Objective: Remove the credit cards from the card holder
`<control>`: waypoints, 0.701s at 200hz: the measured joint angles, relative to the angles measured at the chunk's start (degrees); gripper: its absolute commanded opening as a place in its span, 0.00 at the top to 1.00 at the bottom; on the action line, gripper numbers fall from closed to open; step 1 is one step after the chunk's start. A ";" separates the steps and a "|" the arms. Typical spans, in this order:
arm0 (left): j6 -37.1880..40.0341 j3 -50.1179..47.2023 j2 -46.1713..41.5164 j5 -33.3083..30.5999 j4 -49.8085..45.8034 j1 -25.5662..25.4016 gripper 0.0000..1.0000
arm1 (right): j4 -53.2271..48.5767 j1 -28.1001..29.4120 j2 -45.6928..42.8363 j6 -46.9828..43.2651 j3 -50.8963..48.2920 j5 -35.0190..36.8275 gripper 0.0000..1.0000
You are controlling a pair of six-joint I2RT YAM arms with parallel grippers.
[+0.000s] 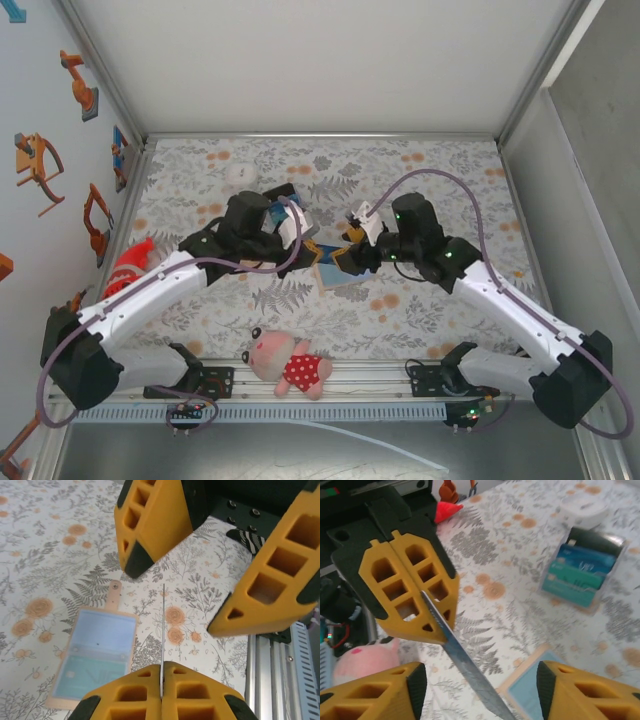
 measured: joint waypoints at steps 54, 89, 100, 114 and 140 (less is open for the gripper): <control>-9.57 -9.88 -9.35 -9.88 9.14 -0.09 1.00 | 8.11 -0.31 -7.26 5.97 -6.36 6.03 0.27; -17.33 -15.08 -15.47 -15.93 15.08 -0.09 1.00 | 15.91 -2.62 -11.19 12.02 -11.91 5.38 0.25; -19.37 -15.89 -16.94 -16.76 16.50 -0.09 1.00 | 19.06 -3.50 -11.34 14.23 -13.60 3.87 0.25; -21.57 -16.35 -18.25 -17.03 18.36 -0.09 1.00 | 23.74 -4.28 -10.73 17.16 -15.76 0.90 0.25; -24.41 -16.37 -19.10 -15.76 21.20 -0.09 1.00 | 32.02 -4.61 -6.88 22.03 -17.55 -5.77 0.27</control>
